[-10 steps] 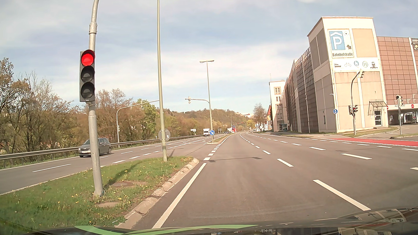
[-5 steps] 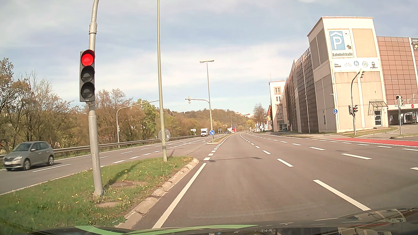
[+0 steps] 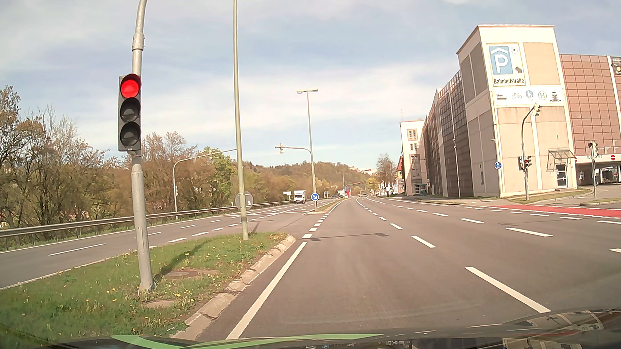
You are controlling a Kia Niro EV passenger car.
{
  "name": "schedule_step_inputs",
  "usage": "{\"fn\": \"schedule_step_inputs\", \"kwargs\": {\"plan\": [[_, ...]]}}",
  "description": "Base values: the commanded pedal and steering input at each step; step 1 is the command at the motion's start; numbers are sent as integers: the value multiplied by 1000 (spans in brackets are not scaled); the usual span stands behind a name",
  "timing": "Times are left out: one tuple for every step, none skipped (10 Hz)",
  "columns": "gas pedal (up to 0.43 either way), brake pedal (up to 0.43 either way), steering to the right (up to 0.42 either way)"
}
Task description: Follow the waypoints while adhering to traffic rules and regulations
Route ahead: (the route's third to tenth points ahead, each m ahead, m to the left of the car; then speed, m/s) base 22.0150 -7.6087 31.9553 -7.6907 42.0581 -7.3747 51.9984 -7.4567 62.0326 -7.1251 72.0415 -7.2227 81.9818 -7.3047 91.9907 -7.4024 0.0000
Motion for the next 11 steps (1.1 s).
{"fn": "schedule_step_inputs", "kwargs": {"plan": [[0,213,3],[0,220,3],[0,213,3],[0,220,3],[0,220,3],[0,220,3],[0,220,3],[0,226,3],[0,226,3],[0,226,3],[0,226,3]]}}
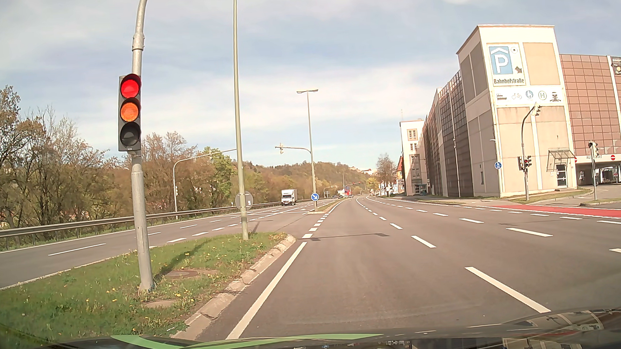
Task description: Follow the waypoints while adhering to traffic rules and regulations
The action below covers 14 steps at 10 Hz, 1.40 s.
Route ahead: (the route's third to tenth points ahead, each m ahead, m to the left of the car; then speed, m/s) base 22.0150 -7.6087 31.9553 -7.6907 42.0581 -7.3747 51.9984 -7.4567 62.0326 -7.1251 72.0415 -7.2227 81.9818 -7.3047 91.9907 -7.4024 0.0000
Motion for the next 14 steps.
{"fn": "schedule_step_inputs", "kwargs": {"plan": [[0,232,3],[0,232,3],[0,232,3],[0,232,3],[0,232,3],[0,122,3],[0,0,3],[0,0,3],[0,0,3],[0,0,2],[0,0,1],[39,0,1],[110,0,0],[130,0,0]]}}
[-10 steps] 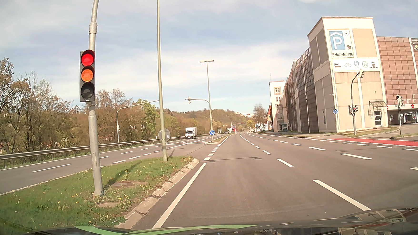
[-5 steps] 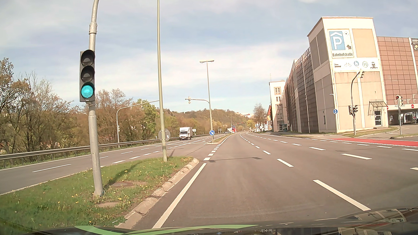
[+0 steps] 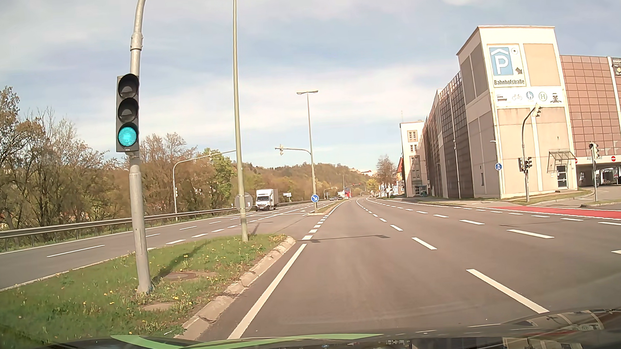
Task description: Follow the waypoints while adhering to traffic rules and regulations
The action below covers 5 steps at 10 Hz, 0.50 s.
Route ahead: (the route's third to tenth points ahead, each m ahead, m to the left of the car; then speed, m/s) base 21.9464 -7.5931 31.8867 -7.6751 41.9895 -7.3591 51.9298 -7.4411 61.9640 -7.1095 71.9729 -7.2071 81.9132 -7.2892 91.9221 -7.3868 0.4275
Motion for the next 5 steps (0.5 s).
{"fn": "schedule_step_inputs", "kwargs": {"plan": [[150,0,0],[157,0,0],[157,0,0],[150,0,0],[150,0,0]]}}
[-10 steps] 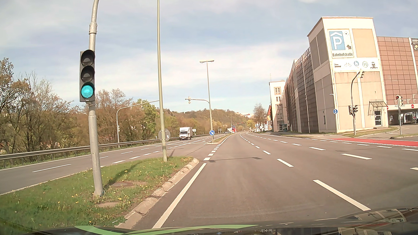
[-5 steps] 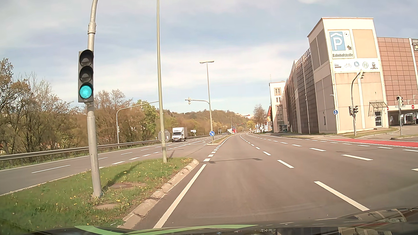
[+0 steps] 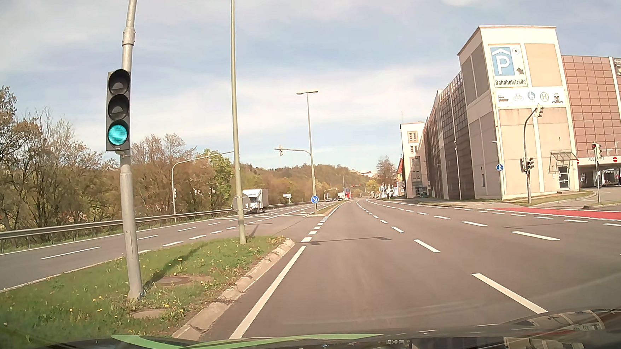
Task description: Follow the waypoints while adhering to traffic rules and regulations
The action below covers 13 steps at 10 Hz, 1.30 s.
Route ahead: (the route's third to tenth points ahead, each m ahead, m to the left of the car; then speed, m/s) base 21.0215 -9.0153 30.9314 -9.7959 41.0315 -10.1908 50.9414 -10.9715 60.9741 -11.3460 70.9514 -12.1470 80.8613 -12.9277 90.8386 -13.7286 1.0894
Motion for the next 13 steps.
{"fn": "schedule_step_inputs", "kwargs": {"plan": [[150,0,0],[157,0,0],[220,0,0],[248,0,0],[280,0,0],[299,0,0],[311,0,0],[331,0,0],[350,0,0],[370,0,0],[370,0,0],[378,0,0],[390,0,0]]}}
